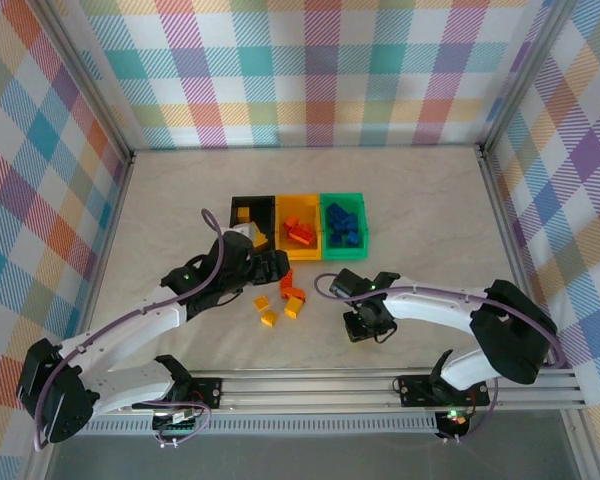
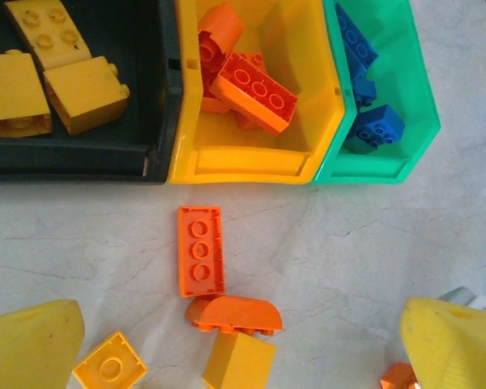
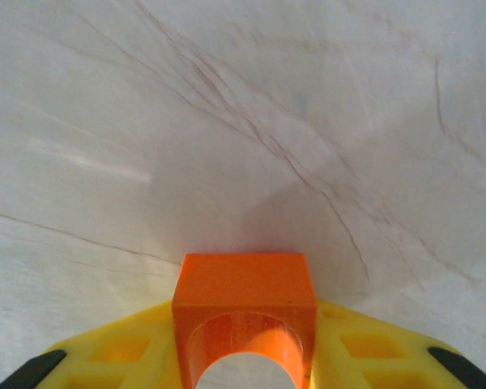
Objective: Sort the legos into containers by color
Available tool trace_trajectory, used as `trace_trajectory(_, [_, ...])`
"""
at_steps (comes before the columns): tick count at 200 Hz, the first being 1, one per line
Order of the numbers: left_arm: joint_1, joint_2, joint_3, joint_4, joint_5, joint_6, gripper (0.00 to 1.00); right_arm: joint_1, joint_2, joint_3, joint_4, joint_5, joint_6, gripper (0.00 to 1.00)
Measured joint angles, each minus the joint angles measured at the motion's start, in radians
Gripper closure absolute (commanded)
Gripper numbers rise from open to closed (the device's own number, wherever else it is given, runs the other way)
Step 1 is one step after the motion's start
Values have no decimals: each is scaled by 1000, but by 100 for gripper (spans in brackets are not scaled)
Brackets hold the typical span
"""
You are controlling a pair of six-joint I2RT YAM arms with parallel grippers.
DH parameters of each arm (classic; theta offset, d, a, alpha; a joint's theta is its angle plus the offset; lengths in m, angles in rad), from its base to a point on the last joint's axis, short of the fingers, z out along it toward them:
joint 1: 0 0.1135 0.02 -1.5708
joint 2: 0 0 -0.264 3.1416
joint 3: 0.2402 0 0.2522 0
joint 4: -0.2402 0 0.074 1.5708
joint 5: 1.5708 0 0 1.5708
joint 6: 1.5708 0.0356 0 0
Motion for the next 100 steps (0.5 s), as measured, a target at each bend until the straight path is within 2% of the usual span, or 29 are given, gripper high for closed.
trace_trajectory(23, [0, -54, -36, -14, -5, 0, 0, -6, -18, 112, 5, 15, -31, 64])
trace_trajectory(50, [0, -138, -80, -42, -23, -8, 0, -47, 20, 326, 38, 16, -79, 64])
trace_trajectory(100, [1, -227, -132, -105, -35, -39, 0, -151, 381, 769, 114, 13, -130, 62])
